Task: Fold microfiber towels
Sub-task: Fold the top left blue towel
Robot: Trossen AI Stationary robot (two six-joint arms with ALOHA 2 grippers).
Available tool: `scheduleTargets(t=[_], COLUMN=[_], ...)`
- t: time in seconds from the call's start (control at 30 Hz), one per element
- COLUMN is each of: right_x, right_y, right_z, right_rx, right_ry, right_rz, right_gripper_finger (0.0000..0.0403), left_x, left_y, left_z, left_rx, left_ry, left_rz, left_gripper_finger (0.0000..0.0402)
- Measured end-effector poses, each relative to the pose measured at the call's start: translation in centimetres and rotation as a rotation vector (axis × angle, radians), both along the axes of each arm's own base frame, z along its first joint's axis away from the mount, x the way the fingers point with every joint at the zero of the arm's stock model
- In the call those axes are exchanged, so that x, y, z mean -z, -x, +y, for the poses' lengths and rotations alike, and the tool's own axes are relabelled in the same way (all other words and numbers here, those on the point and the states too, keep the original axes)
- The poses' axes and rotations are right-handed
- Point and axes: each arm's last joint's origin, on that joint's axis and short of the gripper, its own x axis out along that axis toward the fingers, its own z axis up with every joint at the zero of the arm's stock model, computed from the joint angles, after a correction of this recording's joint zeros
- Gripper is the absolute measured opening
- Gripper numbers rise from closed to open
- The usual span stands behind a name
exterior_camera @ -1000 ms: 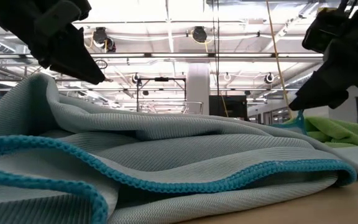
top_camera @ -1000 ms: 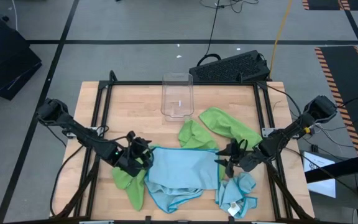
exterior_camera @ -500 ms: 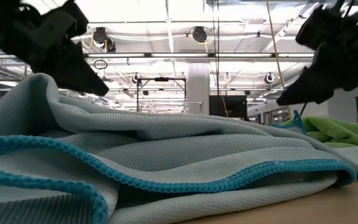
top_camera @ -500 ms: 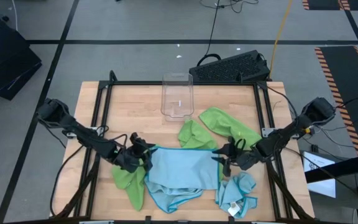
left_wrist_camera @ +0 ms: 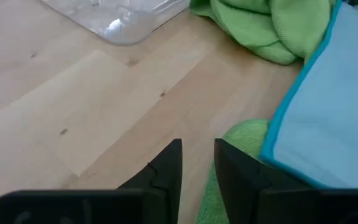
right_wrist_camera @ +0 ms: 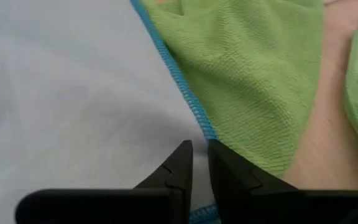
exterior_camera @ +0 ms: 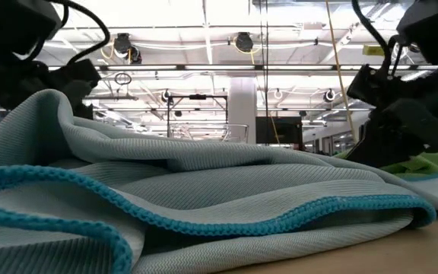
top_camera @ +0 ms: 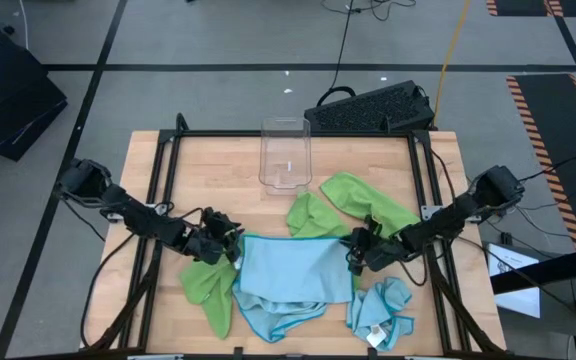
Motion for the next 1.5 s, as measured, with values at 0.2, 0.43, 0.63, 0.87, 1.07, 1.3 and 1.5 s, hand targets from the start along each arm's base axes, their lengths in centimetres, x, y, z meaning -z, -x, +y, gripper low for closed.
scheduleTargets(t=[0.2,0.43,0.63,0.87,1.07,1.3,1.5], right_x=[-1.2,-4.0,-4.7,-4.1,-4.0,-4.6,-5.5], right_y=[0.0,0.6,1.1,1.5,1.4,2.7,4.1], right_z=[0.1,0.9,2.5,4.5,5.2,4.5,3.9], right_rx=[0.002,-0.071,-0.162,-0.245,-0.280,-0.361,-0.409], right_ry=[-0.038,-0.066,-0.085,-0.101,-0.058,-0.055,-0.090], right_rz=[-0.060,-0.180,-0.235,-0.236,-0.195,-0.039,0.031], right_gripper_finger=[0.0036,0.0041,0.0047,0.0098,0.0135,0.0141,0.0141], left_x=[-2.3,-4.5,-5.4,-7.0,-8.9,-9.8,-8.9], left_y=[-1.3,-2.1,-2.1,-5.0,-10.3,-16.9,-22.3], left_z=[-1.5,-2.8,-3.8,-5.7,-8.2,-11.2,-13.7], left_rx=[0.095,0.190,0.228,0.261,0.319,0.417,0.534], left_ry=[-0.088,-0.207,-0.170,-0.250,-0.384,-0.438,-0.459], left_rz=[-0.159,-0.274,-0.367,-0.323,-0.242,-0.144,-0.041], left_gripper_finger=[0.0093,0.0093,0.0093,0.0093,0.0093,0.0093,0.0095])
